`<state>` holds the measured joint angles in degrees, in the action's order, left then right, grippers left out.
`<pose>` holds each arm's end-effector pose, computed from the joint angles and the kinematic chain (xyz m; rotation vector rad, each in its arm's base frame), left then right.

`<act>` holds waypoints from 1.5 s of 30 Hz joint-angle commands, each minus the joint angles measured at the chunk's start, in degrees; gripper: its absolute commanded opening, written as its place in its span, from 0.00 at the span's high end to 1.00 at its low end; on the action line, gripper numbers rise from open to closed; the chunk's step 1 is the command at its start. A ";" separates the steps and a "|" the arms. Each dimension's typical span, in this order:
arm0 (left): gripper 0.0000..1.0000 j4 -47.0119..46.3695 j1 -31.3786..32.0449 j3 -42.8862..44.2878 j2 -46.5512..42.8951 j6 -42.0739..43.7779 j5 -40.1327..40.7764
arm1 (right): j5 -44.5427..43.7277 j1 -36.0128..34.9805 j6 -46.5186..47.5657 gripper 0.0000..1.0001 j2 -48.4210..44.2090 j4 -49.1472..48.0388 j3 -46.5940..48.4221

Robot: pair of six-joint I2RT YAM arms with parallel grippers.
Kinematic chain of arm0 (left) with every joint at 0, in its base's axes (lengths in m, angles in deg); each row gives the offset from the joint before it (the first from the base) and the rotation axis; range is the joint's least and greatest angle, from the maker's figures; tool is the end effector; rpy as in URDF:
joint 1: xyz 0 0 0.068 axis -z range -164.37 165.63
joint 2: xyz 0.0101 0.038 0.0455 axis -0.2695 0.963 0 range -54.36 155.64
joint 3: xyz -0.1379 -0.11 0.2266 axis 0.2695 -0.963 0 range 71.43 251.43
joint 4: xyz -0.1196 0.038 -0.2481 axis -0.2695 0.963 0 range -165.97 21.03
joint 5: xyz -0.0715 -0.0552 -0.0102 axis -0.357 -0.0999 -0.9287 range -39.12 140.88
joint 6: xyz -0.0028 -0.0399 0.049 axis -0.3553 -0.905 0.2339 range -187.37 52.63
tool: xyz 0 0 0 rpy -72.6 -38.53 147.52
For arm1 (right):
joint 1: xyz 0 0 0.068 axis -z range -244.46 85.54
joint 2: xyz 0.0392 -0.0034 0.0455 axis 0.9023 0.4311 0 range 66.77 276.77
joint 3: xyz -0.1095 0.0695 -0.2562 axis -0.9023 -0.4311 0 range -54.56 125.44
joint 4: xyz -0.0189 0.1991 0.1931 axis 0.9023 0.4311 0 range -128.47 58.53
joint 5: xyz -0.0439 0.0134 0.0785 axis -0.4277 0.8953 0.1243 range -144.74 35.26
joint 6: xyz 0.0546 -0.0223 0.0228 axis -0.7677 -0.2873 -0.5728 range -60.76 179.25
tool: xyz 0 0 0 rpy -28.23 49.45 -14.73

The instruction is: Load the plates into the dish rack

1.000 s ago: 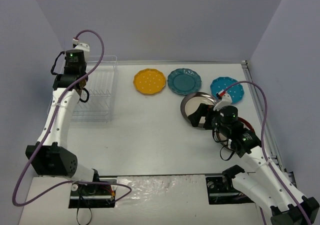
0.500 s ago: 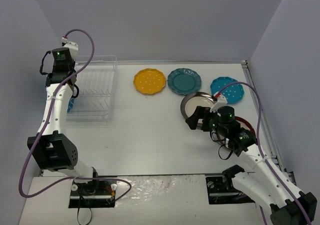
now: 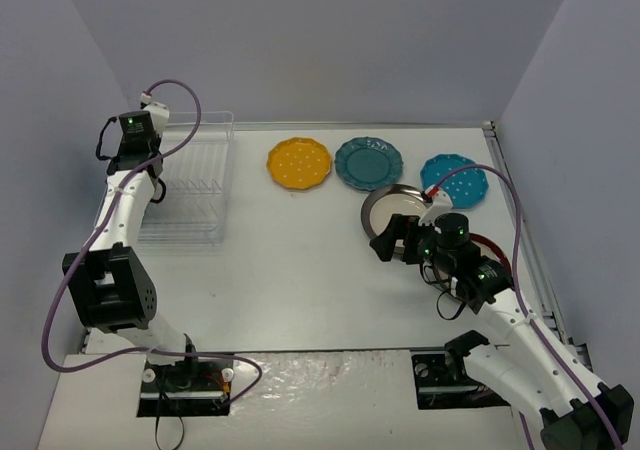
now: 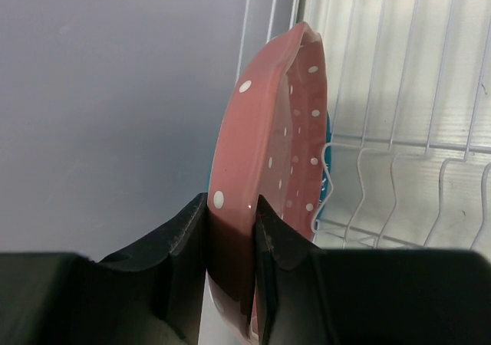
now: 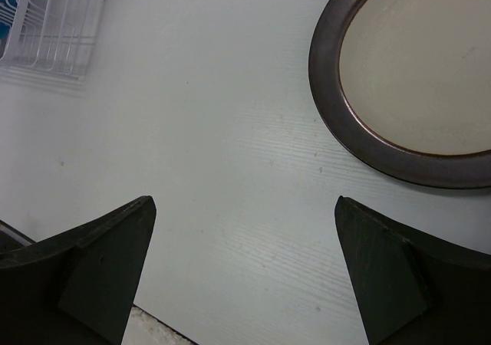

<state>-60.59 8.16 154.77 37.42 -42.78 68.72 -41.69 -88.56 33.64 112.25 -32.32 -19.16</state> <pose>0.4018 0.0678 0.3644 0.0960 2.0253 0.6673 0.1873 0.0958 0.2915 -0.1395 1.9214 0.8045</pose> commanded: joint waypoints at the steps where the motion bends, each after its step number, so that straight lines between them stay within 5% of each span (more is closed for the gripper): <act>1: 1.00 -12.71 -0.97 0.84 -2.50 3.77 4.40 | 1.28 -0.34 1.00 0.00 0.49 -4.26 0.46; 9: 1.00 -14.33 -1.67 -2.98 -1.69 1.43 3.78 | 1.45 -0.25 0.82 0.00 0.32 -4.39 0.11; 14: 0.92 -14.41 -3.72 -4.20 -0.70 -2.11 2.36 | 1.36 -0.26 0.51 0.00 -0.27 -4.39 0.01; 19: 0.67 -16.63 -4.72 -5.35 -0.46 -3.81 1.73 | 1.48 -0.25 0.03 0.00 -0.97 -4.39 -0.44; 34: 0.23 -15.48 -4.82 -5.46 -7.26 -11.08 -3.35 | -3.21 -0.16 -3.70 0.00 -2.41 -3.75 -1.38; 40: 0.14 -9.42 -1.26 -3.09 -12.74 -18.57 -4.63 | -16.41 -0.07 -10.26 0.01 0.14 0.57 -1.53; 45: 0.06 2.47 7.75 1.21 -17.04 -29.72 -5.44 | -21.16 0.86 -16.97 0.03 5.19 1.08 -3.15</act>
<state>-64.50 10.64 150.66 24.62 -62.24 65.13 -56.00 -88.30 22.98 114.07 -30.83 -21.38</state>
